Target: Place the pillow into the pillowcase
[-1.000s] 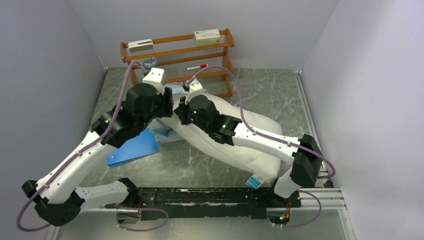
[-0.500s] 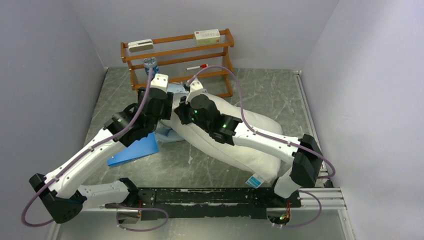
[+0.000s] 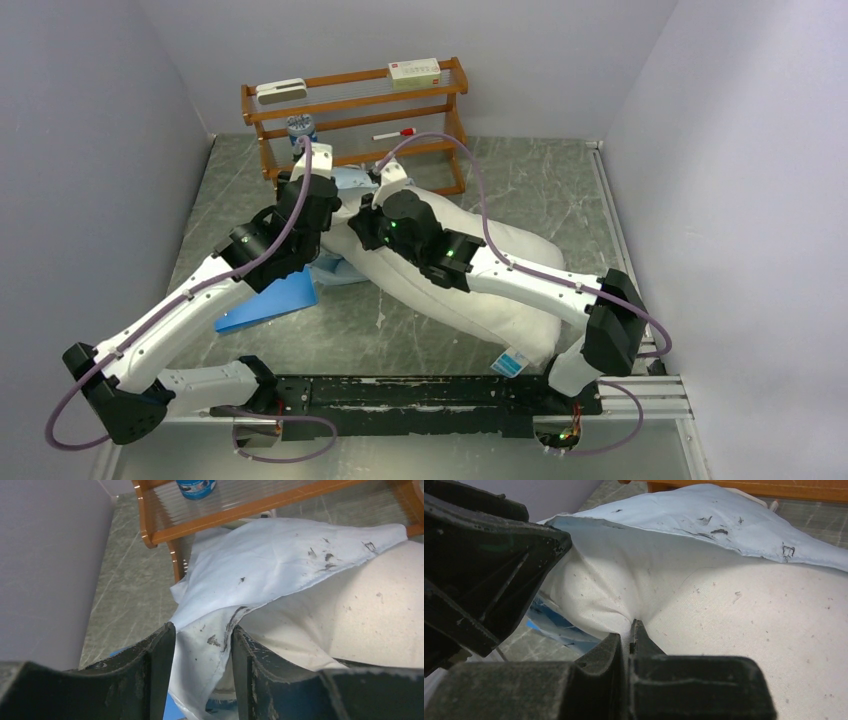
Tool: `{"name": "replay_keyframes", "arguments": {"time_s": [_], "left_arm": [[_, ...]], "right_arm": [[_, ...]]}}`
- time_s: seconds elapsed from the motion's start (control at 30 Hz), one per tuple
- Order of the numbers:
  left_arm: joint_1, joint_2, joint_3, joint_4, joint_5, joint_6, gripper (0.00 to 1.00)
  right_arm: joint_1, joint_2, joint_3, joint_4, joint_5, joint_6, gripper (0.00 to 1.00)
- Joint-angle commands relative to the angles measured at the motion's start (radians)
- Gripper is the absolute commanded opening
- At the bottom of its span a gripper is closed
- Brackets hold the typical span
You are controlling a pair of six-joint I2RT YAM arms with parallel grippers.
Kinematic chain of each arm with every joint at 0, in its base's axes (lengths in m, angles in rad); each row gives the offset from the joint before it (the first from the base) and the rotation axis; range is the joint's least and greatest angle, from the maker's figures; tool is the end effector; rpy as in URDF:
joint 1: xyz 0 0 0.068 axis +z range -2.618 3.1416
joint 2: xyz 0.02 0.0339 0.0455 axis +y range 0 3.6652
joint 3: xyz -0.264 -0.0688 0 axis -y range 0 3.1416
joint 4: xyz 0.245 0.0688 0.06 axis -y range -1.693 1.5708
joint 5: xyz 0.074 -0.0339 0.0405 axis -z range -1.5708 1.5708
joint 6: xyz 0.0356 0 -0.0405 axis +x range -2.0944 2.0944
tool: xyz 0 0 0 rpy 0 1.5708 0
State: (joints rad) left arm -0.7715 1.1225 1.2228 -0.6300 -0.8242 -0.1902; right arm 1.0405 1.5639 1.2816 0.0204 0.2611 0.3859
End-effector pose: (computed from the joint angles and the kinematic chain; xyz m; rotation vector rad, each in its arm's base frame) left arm 0.1817 -0.1403 0.3860 0.0869 1.9258 0.2289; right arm 0.1975 0.3188 0.3388 -0.4257 1.8438 0.7581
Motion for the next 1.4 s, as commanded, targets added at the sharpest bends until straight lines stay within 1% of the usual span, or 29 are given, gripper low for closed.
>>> {"name": "replay_keyframes", "arguments": {"time_s": [0.0,0.07,0.13,0.2,0.27,0.3,0.33,0.47,0.5,0.63,0.8,0.9,1.0,1.07,1.17,1.23,1.3,1.37], "left_arm": [[-0.005,0.024,0.002,0.02,-0.087,0.011,0.51],[-0.004,0.032,0.005,0.012,-0.089,0.005,0.5],[-0.005,0.029,0.004,0.017,-0.079,0.009,0.44],[-0.005,0.02,0.008,0.027,-0.054,0.013,0.31],[-0.005,0.012,0.024,0.029,-0.015,0.022,0.15],[-0.005,0.01,0.036,0.025,0.013,0.024,0.08],[-0.004,0.009,0.053,0.02,0.053,0.027,0.05],[-0.004,-0.014,0.12,0.019,0.281,0.031,0.05],[-0.005,-0.028,0.12,0.039,0.376,0.032,0.05],[-0.004,-0.093,0.107,0.154,0.643,0.006,0.05],[-0.005,-0.115,0.121,0.255,0.879,-0.082,0.05],[-0.004,-0.091,0.125,0.309,1.043,-0.142,0.05],[-0.005,-0.08,0.102,0.382,1.151,-0.227,0.05],[-0.006,-0.083,0.077,0.444,1.204,-0.281,0.05],[-0.006,-0.087,0.05,0.503,1.241,-0.332,0.05],[-0.007,-0.087,0.04,0.492,1.235,-0.339,0.05],[-0.007,-0.095,0.034,0.434,1.187,-0.32,0.05],[-0.007,-0.114,0.023,0.342,1.08,-0.291,0.05]], "right_arm": [[-0.004,-0.057,-0.007,0.15,-0.018,0.041,0.0],[-0.004,-0.058,-0.012,0.153,-0.023,0.045,0.0],[-0.005,-0.058,-0.018,0.155,-0.026,0.048,0.0],[-0.004,-0.06,-0.026,0.162,-0.031,0.057,0.0],[-0.004,-0.065,-0.033,0.173,-0.041,0.059,0.0],[-0.004,-0.065,-0.036,0.177,-0.047,0.059,0.0],[-0.004,-0.068,-0.039,0.183,-0.052,0.06,0.0],[-0.004,-0.09,-0.052,0.204,-0.067,0.064,0.0],[-0.005,-0.097,-0.049,0.201,-0.07,0.066,0.0],[-0.003,-0.131,-0.054,0.21,-0.093,0.091,0.0],[-0.003,-0.181,-0.097,0.265,-0.066,0.128,0.0],[-0.002,-0.197,-0.112,0.303,-0.014,0.144,0.0],[-0.003,-0.214,-0.152,0.375,0.043,0.176,0.0],[-0.003,-0.214,-0.182,0.421,0.068,0.194,0.0],[-0.002,-0.2,-0.226,0.467,0.073,0.231,0.0],[-0.002,-0.199,-0.264,0.495,0.053,0.253,0.0],[-0.002,-0.211,-0.309,0.515,0.011,0.263,0.0],[-0.002,-0.243,-0.338,0.496,-0.03,0.249,0.15]]}}
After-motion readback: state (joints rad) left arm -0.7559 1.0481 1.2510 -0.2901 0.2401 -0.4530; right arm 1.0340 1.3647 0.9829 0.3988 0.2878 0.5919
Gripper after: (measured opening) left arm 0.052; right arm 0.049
